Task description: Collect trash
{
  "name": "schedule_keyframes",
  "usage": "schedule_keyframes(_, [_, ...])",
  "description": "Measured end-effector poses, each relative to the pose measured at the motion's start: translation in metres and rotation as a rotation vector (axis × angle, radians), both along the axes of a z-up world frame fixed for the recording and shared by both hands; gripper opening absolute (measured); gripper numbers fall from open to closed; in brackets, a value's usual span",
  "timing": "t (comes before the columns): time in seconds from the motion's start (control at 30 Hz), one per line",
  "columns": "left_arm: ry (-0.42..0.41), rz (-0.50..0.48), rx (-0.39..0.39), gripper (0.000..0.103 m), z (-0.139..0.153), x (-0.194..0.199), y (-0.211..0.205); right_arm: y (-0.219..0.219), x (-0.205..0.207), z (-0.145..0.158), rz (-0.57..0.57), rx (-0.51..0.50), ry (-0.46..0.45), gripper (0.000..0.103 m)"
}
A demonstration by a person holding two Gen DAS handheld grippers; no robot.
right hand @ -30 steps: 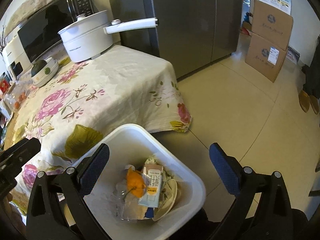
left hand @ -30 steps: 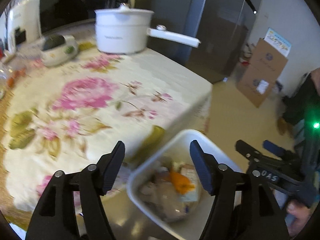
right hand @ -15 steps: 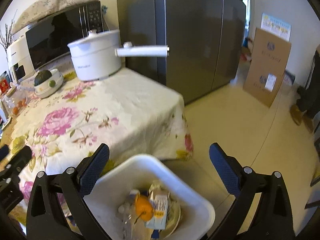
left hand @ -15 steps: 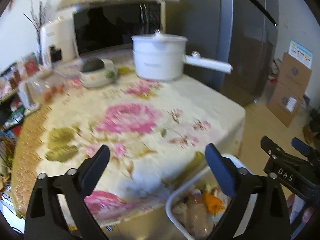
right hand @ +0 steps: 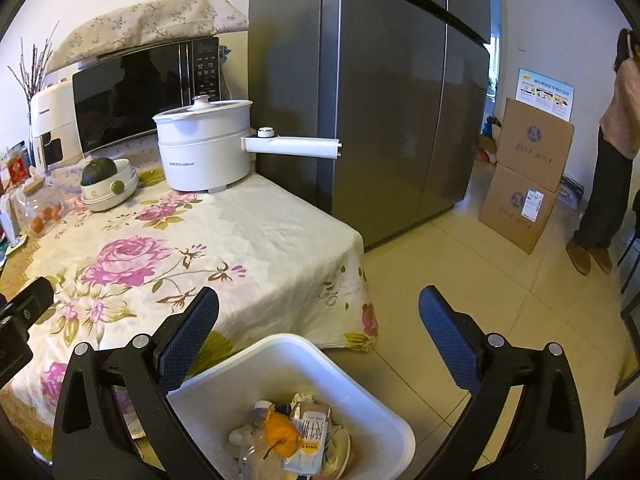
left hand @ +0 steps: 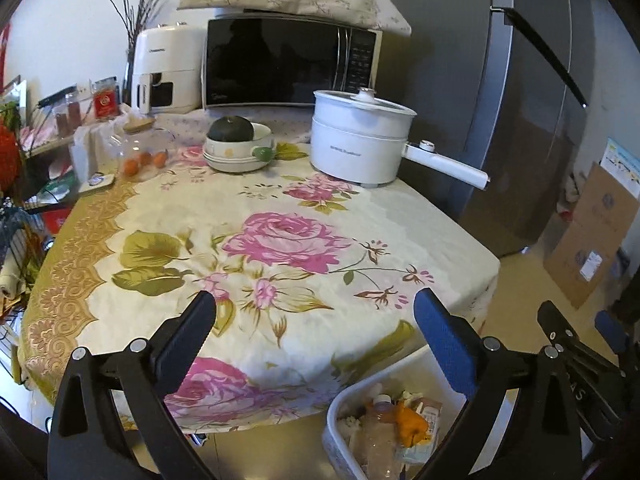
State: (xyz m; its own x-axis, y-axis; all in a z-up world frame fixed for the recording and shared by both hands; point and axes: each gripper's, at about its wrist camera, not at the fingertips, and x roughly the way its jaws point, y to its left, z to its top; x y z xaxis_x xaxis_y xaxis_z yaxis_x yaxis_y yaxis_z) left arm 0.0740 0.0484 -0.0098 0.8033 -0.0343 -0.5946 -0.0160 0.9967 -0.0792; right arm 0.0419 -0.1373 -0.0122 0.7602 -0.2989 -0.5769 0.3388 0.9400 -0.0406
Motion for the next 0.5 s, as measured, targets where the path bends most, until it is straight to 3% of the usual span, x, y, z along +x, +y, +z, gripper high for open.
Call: schedule_keyframes(0.5, [-0.054,-0.057,-0.051,0.096,-0.003,-0.022,-0.014,0.003,-0.017,0.001,0.037,-0.010,-0.042,0.096])
